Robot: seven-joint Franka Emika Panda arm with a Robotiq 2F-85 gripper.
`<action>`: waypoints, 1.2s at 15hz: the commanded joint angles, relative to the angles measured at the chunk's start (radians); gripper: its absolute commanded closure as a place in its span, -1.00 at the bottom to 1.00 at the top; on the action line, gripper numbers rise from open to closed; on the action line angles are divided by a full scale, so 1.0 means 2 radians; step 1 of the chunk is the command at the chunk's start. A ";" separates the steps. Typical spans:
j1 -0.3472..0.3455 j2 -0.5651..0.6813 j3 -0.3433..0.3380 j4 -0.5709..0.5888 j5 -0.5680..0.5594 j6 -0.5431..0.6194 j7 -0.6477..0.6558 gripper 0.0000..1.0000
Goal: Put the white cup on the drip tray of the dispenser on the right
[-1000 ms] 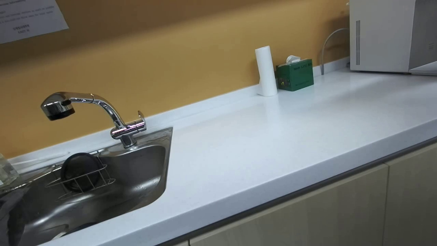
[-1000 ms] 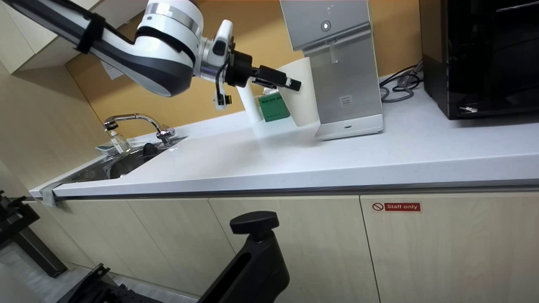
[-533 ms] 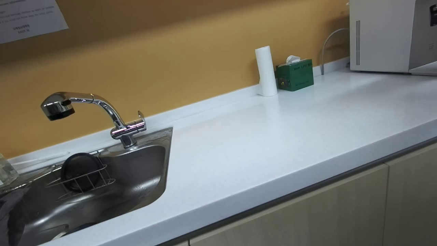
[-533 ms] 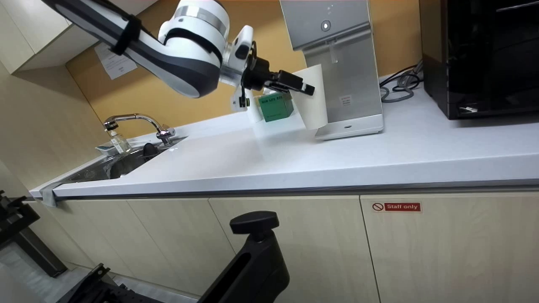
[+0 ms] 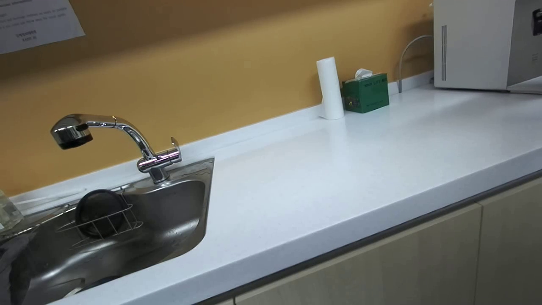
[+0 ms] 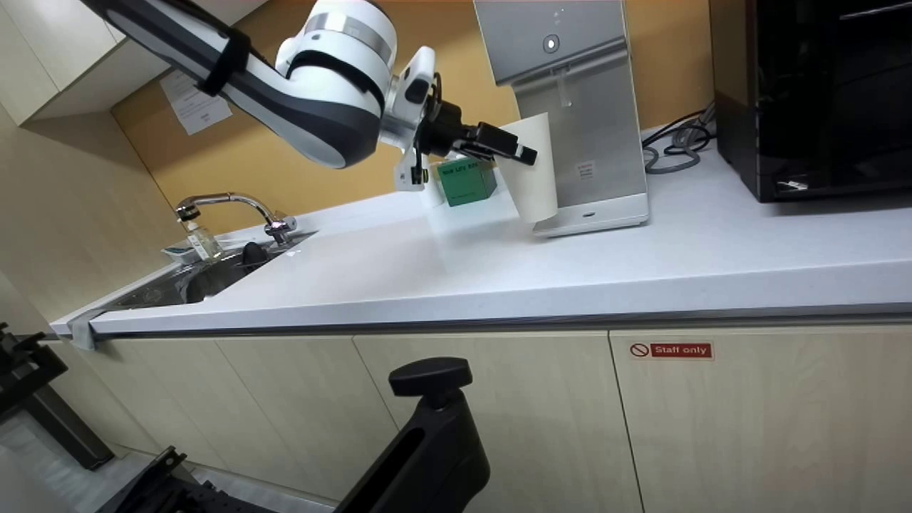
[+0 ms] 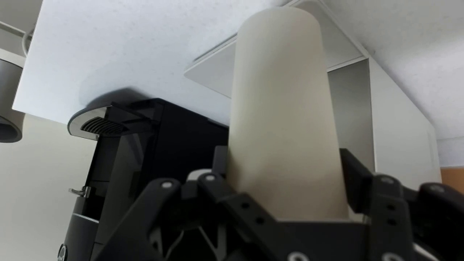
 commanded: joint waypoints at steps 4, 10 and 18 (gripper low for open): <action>-0.014 0.021 -0.010 0.032 -0.010 0.038 -0.028 0.03; -0.022 0.041 -0.011 0.062 -0.025 0.063 -0.037 0.03; -0.028 0.068 -0.016 0.086 -0.050 0.066 -0.024 0.03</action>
